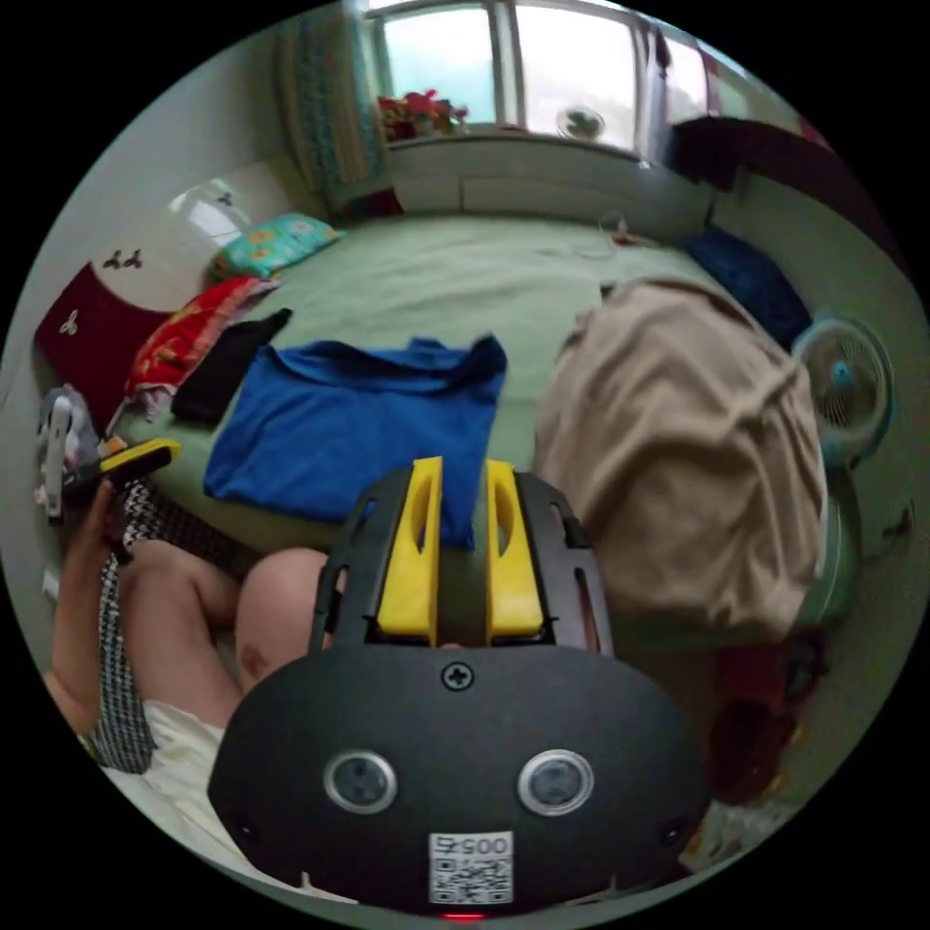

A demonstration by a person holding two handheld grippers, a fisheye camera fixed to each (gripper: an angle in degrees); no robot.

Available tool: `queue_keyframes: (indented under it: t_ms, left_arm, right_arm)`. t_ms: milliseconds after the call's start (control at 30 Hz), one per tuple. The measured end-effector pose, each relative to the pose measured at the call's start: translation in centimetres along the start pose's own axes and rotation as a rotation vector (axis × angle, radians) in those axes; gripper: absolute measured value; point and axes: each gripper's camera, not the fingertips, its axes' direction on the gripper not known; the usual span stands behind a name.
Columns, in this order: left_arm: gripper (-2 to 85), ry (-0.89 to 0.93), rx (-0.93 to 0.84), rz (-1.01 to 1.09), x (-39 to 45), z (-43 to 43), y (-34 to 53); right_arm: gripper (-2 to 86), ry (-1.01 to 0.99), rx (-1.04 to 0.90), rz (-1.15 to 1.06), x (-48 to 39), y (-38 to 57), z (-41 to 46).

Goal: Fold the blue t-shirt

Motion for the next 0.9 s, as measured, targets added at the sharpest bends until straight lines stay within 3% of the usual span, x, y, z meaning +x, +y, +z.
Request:
queue_keyframes:
  t_ms: [200,433,667,900]
  left_arm:
    - [12.4,0.107,0.003,0.055,2.2,4.0,-6.6]
    - [11.0,0.118,-0.078,0.117,5.0,10.4,-11.8]
    - [7.7,0.141,-0.079,0.135,6.1,12.9,-13.1]
    - [0.7,0.151,-0.003,0.091,5.3,12.4,-17.4]
  right_arm:
    - [6.3,-0.052,-0.018,-0.183,-3.9,-6.2,4.9]
    - [6.7,0.038,-0.129,-0.372,-8.7,-11.4,13.5]
    - [-0.8,-0.035,-0.233,-0.275,-7.1,-14.1,17.9]
    - [-1.6,-0.139,-0.230,-0.161,-3.8,-19.8,16.9]
